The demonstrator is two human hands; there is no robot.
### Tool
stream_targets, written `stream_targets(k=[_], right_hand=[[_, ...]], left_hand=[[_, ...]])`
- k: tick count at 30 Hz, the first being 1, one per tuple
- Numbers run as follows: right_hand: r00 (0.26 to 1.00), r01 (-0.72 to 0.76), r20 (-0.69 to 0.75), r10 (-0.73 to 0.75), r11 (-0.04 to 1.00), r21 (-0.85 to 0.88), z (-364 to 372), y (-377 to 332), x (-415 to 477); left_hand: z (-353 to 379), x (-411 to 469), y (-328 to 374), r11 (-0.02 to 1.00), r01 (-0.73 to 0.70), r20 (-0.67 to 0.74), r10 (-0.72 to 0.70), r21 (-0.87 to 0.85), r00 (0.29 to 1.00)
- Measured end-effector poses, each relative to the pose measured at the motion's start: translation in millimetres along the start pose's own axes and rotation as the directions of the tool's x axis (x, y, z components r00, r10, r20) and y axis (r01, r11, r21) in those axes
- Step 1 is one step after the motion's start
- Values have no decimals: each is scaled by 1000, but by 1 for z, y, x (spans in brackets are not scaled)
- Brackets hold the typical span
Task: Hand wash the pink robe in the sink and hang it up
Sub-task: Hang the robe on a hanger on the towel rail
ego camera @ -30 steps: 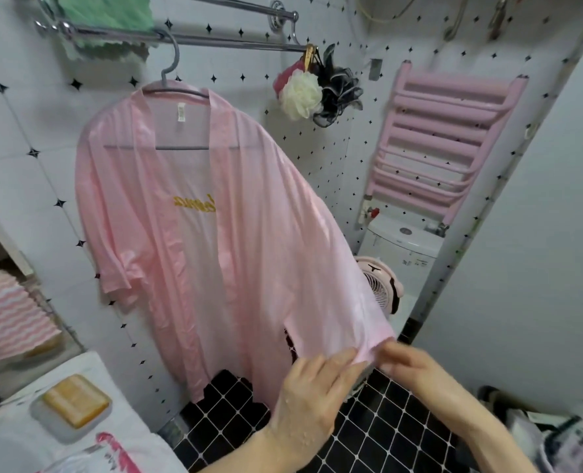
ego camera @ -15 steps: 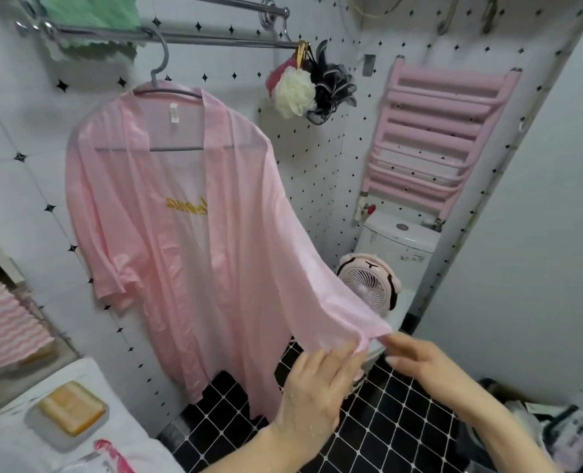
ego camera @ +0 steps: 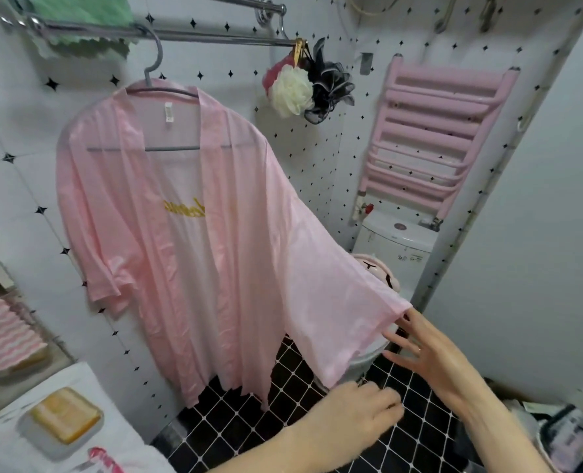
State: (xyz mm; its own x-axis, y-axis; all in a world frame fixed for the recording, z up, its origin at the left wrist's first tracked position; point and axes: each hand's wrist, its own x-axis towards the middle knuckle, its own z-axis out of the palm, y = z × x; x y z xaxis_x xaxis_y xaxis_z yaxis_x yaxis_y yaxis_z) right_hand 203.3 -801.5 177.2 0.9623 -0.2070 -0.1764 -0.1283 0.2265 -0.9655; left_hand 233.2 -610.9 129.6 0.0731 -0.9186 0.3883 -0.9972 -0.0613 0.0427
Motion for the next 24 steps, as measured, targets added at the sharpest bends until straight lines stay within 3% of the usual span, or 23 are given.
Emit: stream_targets(k=[2,5,7,9,12,15,19,22,24], right_hand=[[999,-34,-5,35,995,91,-1,3,12],[997,-62,-27,71,965,255,-2,3,32],[994,-75,-48,100,923,379,-7,-2,46],[985,-44,-119,122,859,511,-13,-10,62],[889,-42,-377,262,864,502,-19,-17,89],[781,-58,-551,295,912,407,-7,-8,119],[866,-124,-448,221,964,236,51,-6,156],[944,-86,-310,117,990,111,113,-16,175],[978,-34,-206,28,999,-22,155,-20,185]], left_hand=[[0,-2,-5,994,-15,51,21,-113,998],[-6,-18,-23,978,83,26,-79,-194,997],[-12,-36,-38,949,222,-12,-230,-225,973],[-17,-59,-58,864,429,-21,-450,-263,893],[-25,-100,-91,644,710,-45,-749,-285,661],[-40,-139,-129,362,896,-100,-932,-256,348],[-83,-178,-196,52,929,-236,-971,-367,-39],[-127,-208,-245,-163,769,-224,-901,-618,-371],[-146,-226,-269,-243,682,-151,-873,-690,-464]])
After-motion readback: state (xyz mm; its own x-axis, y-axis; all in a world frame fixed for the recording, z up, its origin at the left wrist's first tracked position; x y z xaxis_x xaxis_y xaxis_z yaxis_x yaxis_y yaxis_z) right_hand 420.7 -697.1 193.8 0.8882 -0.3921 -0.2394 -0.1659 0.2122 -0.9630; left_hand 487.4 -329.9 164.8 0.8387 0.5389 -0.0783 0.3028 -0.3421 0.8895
